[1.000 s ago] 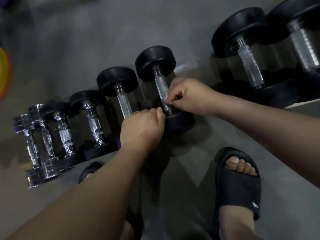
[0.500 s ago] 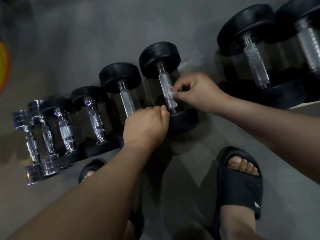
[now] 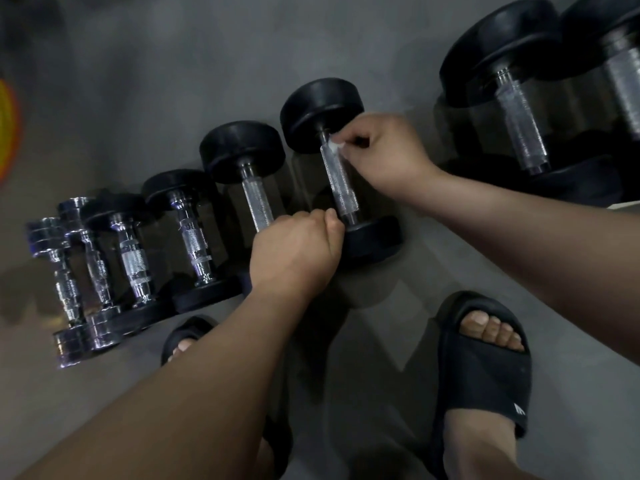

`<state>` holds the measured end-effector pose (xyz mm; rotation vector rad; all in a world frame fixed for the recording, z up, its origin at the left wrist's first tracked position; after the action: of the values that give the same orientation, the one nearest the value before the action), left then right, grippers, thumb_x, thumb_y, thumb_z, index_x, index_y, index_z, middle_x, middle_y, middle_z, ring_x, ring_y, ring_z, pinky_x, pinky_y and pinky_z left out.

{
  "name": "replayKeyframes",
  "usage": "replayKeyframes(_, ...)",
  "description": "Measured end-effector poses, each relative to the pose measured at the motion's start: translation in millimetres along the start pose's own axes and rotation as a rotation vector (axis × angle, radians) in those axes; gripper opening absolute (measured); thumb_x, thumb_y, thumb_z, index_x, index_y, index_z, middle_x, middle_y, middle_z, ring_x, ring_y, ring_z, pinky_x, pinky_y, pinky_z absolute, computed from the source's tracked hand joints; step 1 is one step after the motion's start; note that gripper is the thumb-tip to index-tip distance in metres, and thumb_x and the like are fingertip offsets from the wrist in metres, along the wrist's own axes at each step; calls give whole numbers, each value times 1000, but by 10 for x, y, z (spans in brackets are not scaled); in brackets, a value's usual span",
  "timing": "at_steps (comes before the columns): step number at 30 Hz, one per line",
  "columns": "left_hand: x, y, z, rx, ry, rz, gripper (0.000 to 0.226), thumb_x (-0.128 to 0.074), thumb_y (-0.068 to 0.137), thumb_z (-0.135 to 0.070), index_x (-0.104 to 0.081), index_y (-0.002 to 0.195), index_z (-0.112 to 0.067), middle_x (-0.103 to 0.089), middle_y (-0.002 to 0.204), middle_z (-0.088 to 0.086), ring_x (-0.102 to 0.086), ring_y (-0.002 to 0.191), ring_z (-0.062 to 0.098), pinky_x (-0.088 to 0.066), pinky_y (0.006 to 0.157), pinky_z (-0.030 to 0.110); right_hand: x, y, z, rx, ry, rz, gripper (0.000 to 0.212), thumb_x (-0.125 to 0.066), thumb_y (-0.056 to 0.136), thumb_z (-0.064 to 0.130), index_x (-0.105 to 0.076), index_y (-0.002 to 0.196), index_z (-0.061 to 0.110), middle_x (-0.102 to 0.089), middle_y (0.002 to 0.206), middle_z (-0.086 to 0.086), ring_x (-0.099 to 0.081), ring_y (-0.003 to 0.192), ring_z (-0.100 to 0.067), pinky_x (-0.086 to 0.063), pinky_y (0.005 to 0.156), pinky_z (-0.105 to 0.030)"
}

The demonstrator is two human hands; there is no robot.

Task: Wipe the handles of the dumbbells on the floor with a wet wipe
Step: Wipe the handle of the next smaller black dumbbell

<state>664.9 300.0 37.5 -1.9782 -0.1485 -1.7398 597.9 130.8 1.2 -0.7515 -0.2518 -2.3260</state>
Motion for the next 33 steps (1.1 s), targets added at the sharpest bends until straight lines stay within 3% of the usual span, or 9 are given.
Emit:
replayKeyframes(9, -2, -2, -5, -13, -18, -4, 49, -22, 106, -42, -64, 92, -20, -68, 89, 3, -63, 83, 30, -31, 61, 35, 76, -83, -17, 53, -34, 101, 14, -72, 86, 16, -80, 97, 18, -69, 98, 7, -64, 90, -5, -48, 84, -16)
replayKeyframes(15, -14, -9, -13, 27, 29, -3, 59, -12, 104, -47, -63, 90, -19, -67, 86, 3, -64, 81, 32, -33, 60, 35, 11, -76, -84, -36, 26, 45, 13, -73, 86, 18, -80, 96, 21, -66, 88, 14, -64, 85, -3, -47, 79, -16)
replayKeyframes(22, -25, -54, -53, 70, 55, -33, 64, -12, 102, -44, -63, 77, -15, -67, 69, 10, -63, 74, 36, -40, 73, 42, 232, -479, -73, 22, -18, 365, 11, -78, 84, 13, -82, 91, 20, -70, 90, 6, -68, 84, -7, -51, 79, -19)
replayKeyframes(27, -29, -56, -186, 103, 22, -70, 56, -22, 102, -40, -64, 76, -13, -67, 68, 13, -62, 72, 38, -40, 74, 43, 238, -396, -56, -125, 68, 261, 11, -74, 84, 10, -79, 89, 19, -72, 85, 6, -66, 76, -6, -51, 73, -18)
replayKeyframes(31, -42, 21, -342, 171, -132, -64, 53, -22, 98, -40, -64, 83, -11, -68, 80, 15, -61, 78, 39, -34, 68, 41, 342, -474, -97, -159, 66, 370, 14, -75, 81, 4, -80, 89, 15, -72, 88, 0, -70, 81, -19, -55, 75, -28)
replayKeyframes(33, -102, 37, -446, 109, -265, -87, 50, -19, 97, -31, -62, 87, -8, -64, 83, 18, -58, 77, 40, -36, 66, 43, 399, -455, -99, -170, 69, 386, 14, -75, 82, 3, -80, 91, 13, -74, 89, -4, -71, 81, -20, -56, 76, -29)
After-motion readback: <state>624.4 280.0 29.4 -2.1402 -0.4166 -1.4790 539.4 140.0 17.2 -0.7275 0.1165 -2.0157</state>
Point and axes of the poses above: each hand's wrist, its own y-axis towards the middle knuckle, its own x-axis out of the back of the hand, z = x × y, the point moved 3 cm from there along y, towards the middle knuckle
